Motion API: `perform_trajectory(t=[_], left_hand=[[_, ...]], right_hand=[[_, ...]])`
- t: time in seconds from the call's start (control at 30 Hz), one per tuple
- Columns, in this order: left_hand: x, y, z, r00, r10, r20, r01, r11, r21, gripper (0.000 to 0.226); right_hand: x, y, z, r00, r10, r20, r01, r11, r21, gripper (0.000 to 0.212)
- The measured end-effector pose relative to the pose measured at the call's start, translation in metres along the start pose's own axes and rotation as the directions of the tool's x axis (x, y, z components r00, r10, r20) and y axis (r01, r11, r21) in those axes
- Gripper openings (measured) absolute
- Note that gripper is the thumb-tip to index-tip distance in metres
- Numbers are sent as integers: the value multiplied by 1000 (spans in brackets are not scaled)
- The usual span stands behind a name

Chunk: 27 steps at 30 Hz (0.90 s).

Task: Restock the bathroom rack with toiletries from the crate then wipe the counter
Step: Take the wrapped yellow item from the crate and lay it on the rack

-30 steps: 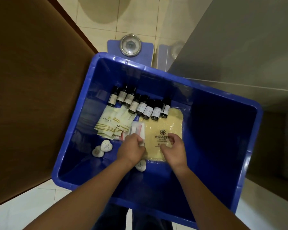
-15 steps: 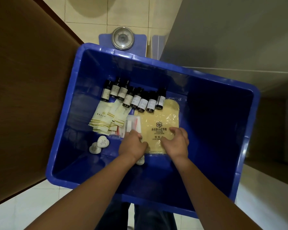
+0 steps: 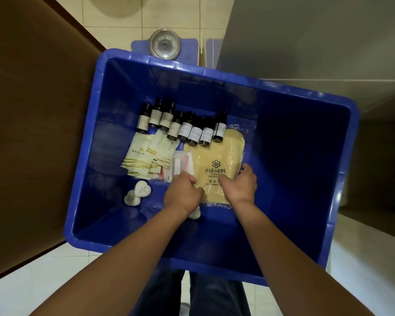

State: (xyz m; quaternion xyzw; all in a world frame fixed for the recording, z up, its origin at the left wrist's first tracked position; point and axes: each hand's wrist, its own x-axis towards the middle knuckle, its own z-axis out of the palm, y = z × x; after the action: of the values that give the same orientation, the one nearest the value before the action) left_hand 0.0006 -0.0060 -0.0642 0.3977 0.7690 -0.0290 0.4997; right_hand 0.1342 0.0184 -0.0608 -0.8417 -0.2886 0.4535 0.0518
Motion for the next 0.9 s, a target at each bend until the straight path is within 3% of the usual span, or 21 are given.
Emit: perform_trajectory(t=[0.17, 0.4, 0.6, 0.7, 0.8, 0.9], left_hand=[[-1, 0, -1, 1000, -11, 9, 11, 1000, 3, 33], [-1, 2, -2, 999, -22, 27, 22, 1000, -11, 35], [-4, 1, -1, 999, -30, 44, 31, 999, -27, 32], [-6, 2, -2, 997, -29, 65, 31, 999, -39, 30], [-13, 7, -4, 997, -14, 81, 19, 998, -64, 27], [-21, 16, -6, 997, 6, 79, 1, 996, -89, 28]], right_hand=[[0, -2, 3, 995, 16, 97, -21, 998, 52, 41], [2, -4, 2, 993, 28, 112, -59, 957, 283, 40], [-4, -2, 0, 998, -65, -5, 65, 979, 193, 26], [-11, -6, -6, 992, -123, 27, 116, 976, 184, 10], [-19, -13, -17, 989, -140, 37, 132, 976, 172, 16], [-32, -21, -30, 989, -146, 23, 141, 979, 146, 8]])
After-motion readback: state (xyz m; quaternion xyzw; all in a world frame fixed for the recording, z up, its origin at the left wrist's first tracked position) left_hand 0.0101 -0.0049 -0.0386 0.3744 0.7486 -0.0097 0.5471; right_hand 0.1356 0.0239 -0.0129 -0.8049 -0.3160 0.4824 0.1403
